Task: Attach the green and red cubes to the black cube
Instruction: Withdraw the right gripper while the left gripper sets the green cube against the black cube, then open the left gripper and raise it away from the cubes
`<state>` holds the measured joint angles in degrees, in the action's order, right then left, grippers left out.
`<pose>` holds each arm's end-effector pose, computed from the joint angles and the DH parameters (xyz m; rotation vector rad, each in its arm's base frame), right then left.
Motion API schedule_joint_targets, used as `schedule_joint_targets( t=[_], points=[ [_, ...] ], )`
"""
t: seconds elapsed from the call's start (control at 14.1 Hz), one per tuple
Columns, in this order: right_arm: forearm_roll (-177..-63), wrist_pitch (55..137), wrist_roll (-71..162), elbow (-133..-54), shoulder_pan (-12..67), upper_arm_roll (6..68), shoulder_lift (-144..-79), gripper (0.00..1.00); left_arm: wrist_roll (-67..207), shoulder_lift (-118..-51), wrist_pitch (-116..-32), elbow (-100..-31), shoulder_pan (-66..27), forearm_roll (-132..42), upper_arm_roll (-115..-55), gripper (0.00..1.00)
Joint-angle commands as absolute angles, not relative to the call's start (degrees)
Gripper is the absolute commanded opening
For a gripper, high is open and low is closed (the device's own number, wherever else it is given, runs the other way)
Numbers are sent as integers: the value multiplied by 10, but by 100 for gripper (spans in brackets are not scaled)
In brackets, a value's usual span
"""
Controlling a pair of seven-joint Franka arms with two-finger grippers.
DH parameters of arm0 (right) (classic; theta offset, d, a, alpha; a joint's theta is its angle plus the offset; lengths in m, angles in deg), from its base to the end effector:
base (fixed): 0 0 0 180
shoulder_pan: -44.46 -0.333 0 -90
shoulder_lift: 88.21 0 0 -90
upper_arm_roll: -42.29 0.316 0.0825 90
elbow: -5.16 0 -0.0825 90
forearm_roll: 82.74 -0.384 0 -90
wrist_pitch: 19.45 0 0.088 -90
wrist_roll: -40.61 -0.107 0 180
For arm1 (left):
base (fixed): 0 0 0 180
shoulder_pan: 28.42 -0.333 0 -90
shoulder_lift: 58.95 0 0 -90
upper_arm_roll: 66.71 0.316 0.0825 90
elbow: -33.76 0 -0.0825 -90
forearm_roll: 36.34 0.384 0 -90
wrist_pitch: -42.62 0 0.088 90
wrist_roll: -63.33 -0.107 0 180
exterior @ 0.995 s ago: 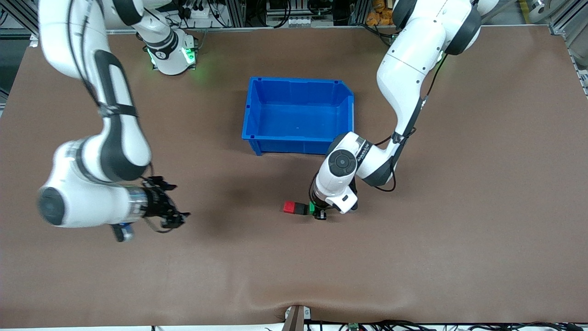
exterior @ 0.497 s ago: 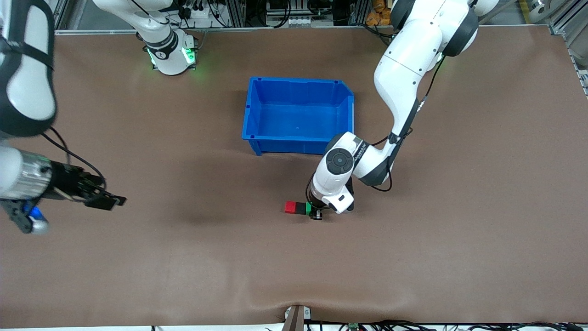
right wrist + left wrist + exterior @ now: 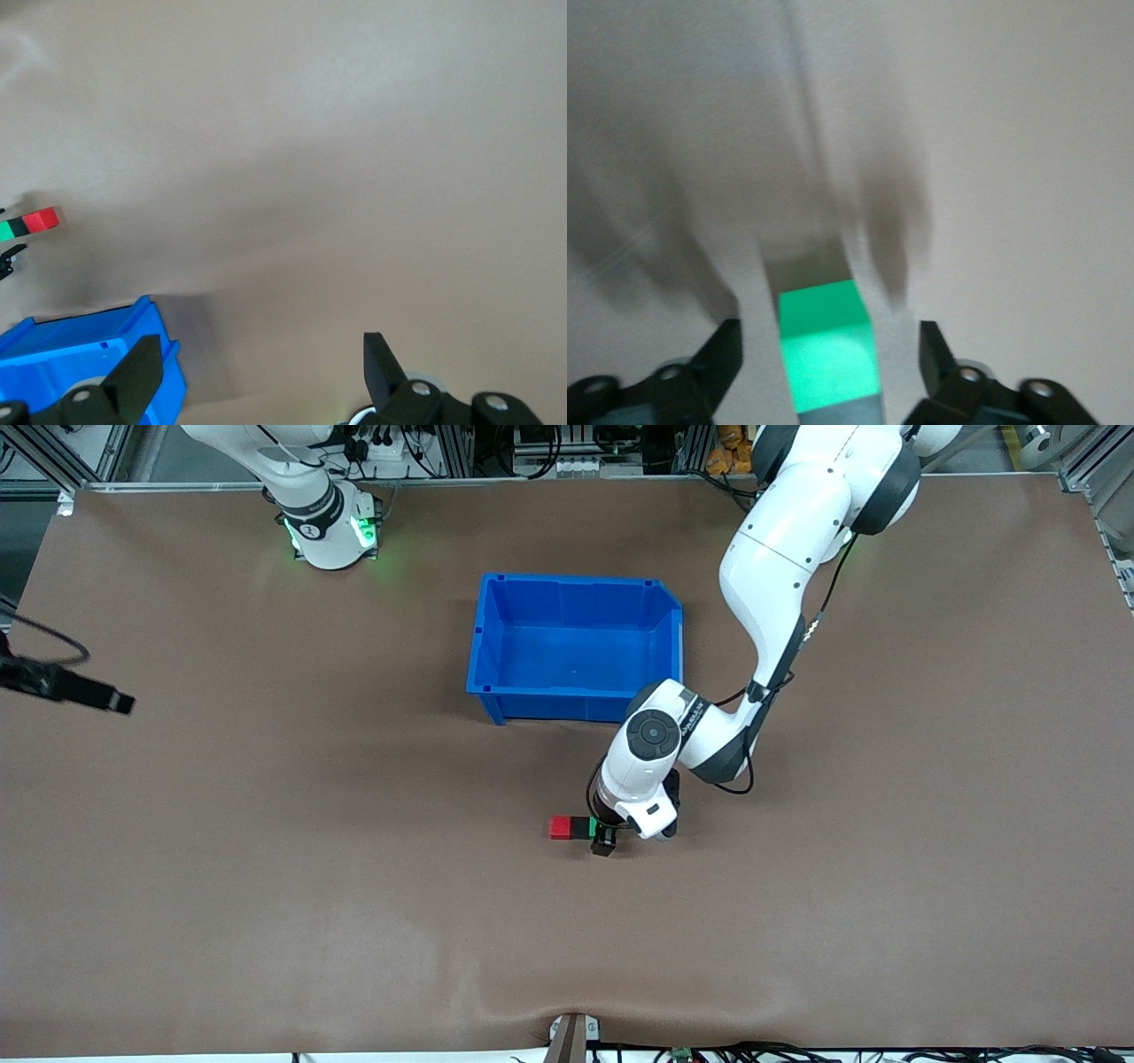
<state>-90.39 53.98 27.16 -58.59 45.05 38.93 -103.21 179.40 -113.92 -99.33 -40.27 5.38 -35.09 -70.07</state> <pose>0.5995 -0.0182 0.6591 -3.0038 0.4083 0.1545 0.6179 -0.4533 0.1855 2.2356 1.8678 0.0349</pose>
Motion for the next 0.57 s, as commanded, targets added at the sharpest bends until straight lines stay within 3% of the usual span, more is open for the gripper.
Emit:
schedule_joint_targets(
  t=[0.0, 0.07, 0.21, 0.5],
  points=[
    [-885, 663, 312, -813, 451, 392, -881, 100, 1791, -1108, -948, -401, 63, -313, -671, 100],
    [-885, 696, 340, -870, 453, 391, -846, 100, 1790, -1098, -935, -401, 60, -288, -672, 100],
    [-883, 697, 378, -886, 450, 384, -833, 100, 1772, -1071, -916, -411, 52, -272, -675, 100],
    [-840, 652, 380, -773, 449, 385, -886, 100, 1580, -985, -815, -437, 2, -287, -683, 100]
  ],
)
